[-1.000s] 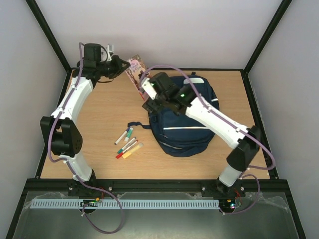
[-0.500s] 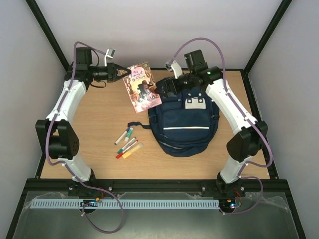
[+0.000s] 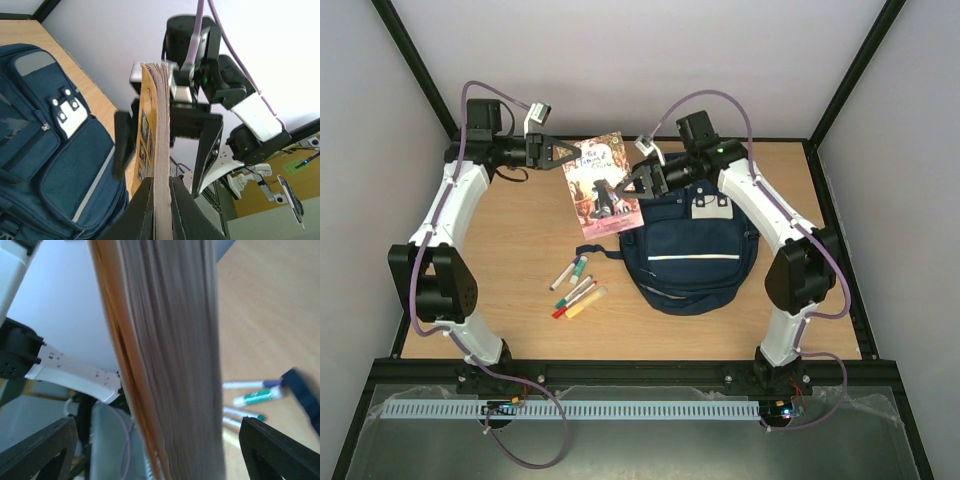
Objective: Pack the student bag
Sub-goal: Pick up the book from the center of the board.
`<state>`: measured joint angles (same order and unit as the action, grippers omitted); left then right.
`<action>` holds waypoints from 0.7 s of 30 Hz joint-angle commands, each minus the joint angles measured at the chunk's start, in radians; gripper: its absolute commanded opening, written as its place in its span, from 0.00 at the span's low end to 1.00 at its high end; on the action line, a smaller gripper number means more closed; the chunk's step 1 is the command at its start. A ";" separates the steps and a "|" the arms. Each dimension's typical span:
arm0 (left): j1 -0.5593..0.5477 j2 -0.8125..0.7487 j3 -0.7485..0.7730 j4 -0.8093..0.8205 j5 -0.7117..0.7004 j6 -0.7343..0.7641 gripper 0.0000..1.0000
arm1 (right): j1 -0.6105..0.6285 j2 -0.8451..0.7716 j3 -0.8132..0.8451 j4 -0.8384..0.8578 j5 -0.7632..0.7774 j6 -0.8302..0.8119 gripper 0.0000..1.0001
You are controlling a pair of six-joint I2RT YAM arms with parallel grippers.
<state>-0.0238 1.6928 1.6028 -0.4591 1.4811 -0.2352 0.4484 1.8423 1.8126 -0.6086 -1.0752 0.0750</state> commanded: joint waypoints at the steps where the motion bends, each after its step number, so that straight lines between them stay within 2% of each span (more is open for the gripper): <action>1: 0.027 0.031 0.017 0.031 -0.008 -0.022 0.02 | 0.025 -0.063 -0.119 0.005 -0.137 0.057 0.87; 9: 0.033 0.048 0.009 0.063 -0.109 -0.044 0.02 | 0.032 -0.102 -0.184 0.053 -0.138 0.114 0.63; 16: 0.033 0.043 0.008 0.053 -0.124 -0.032 0.02 | 0.000 -0.099 -0.187 0.110 -0.102 0.201 0.51; 21: 0.032 0.033 0.003 0.047 -0.130 -0.022 0.02 | -0.011 -0.094 -0.189 0.119 -0.087 0.223 0.33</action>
<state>0.0051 1.7367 1.6035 -0.4244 1.3624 -0.2775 0.4492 1.7744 1.6310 -0.5190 -1.1488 0.2531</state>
